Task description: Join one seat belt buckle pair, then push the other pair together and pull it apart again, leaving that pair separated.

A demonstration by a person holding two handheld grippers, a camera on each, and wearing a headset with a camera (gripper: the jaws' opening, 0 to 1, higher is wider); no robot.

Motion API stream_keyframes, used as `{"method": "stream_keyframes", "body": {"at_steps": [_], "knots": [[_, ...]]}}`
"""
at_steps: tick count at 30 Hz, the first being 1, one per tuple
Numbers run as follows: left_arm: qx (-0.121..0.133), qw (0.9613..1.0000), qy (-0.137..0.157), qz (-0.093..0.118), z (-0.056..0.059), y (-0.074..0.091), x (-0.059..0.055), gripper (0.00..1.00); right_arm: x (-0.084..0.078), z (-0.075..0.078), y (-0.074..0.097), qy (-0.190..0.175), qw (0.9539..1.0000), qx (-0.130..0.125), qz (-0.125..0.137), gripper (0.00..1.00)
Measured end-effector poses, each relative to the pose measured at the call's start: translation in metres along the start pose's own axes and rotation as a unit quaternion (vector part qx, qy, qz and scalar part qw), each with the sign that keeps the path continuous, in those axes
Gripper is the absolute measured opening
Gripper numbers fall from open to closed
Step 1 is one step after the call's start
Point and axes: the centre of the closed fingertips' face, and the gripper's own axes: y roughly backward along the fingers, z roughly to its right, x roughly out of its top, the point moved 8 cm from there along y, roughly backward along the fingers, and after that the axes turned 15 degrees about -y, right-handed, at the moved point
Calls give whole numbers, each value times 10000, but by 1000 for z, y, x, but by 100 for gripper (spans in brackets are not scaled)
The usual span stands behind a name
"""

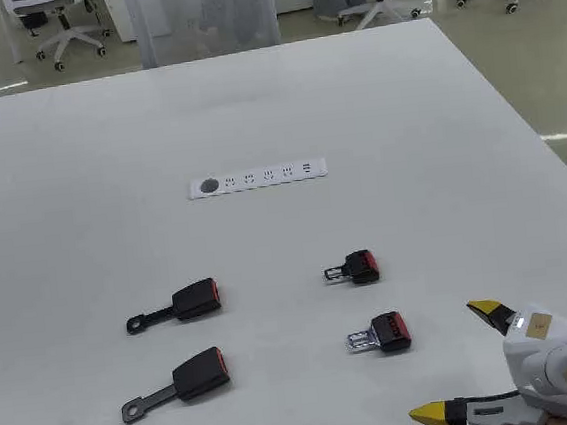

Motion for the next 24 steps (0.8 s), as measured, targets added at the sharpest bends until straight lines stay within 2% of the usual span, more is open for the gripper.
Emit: {"method": "stream_keyframes", "body": {"at_steps": [8, 16, 24], "knots": [[36, 9998, -170, 81, -1, 0, 2, 100, 0, -6, -4, 60, 9999, 81, 7, 99], [23, 9996, -209, 201, 0, 0, 5, 100, 7, -9, -5, 97, 9999, -14, 112, 100], [104, 9992, -277, 280, -2, 2, 8, 100, 7, -15, -5, 195, 9998, 34, 80, 100]]}}
